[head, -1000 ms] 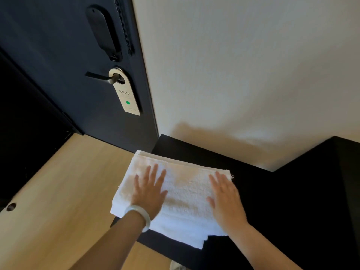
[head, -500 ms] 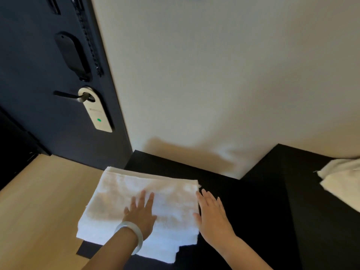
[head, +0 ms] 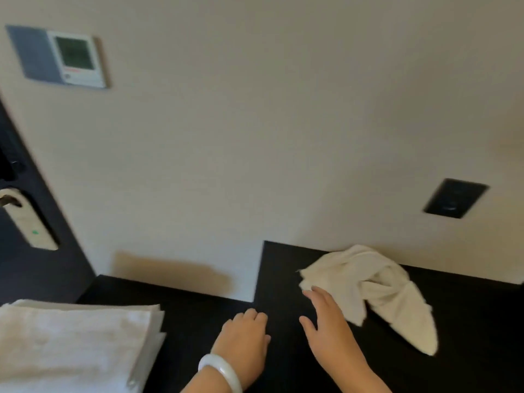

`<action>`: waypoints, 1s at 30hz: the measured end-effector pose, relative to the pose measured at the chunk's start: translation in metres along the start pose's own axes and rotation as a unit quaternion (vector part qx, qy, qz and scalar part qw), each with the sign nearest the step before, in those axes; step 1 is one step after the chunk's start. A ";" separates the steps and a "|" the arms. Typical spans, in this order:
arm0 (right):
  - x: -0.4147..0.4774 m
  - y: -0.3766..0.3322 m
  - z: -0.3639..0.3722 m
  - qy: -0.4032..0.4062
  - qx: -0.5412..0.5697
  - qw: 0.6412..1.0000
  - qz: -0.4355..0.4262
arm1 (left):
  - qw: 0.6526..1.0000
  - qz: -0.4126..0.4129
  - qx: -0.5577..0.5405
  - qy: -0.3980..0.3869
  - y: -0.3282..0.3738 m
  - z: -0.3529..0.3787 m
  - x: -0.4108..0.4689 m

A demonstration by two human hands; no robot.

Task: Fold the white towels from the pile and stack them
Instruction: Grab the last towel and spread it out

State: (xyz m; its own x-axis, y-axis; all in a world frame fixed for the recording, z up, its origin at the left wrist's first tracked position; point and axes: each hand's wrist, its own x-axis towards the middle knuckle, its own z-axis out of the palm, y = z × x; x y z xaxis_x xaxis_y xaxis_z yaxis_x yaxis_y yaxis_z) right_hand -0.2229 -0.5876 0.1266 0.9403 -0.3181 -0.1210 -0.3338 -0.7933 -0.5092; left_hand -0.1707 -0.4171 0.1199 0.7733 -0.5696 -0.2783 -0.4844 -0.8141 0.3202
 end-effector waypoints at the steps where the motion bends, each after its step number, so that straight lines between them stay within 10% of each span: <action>1: -0.003 0.026 -0.017 0.016 -0.001 1.000 0.019 | 1.000 0.018 -0.005 0.001 0.027 0.004 0.008; 19: 0.000 0.221 -0.121 -0.021 -0.042 0.999 0.002 | 0.992 -0.057 0.063 0.089 0.176 0.053 0.112; 25: 0.015 0.281 -0.200 0.307 0.197 0.927 0.084 | 0.906 -0.116 -0.311 0.264 0.135 0.014 0.108; 30: 0.033 0.294 -0.196 0.137 0.236 0.951 0.149 | 0.917 -0.163 -0.315 0.181 0.118 0.002 0.105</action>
State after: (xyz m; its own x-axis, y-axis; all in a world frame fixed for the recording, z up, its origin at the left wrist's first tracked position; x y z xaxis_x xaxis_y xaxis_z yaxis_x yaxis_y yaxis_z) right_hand -0.3028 -0.9329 0.1401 0.7350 -0.6663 -0.1255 -0.4547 -0.3470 -0.8203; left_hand -0.1473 -0.5732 0.1263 0.9754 -0.1403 -0.1700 0.0408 -0.6429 0.7649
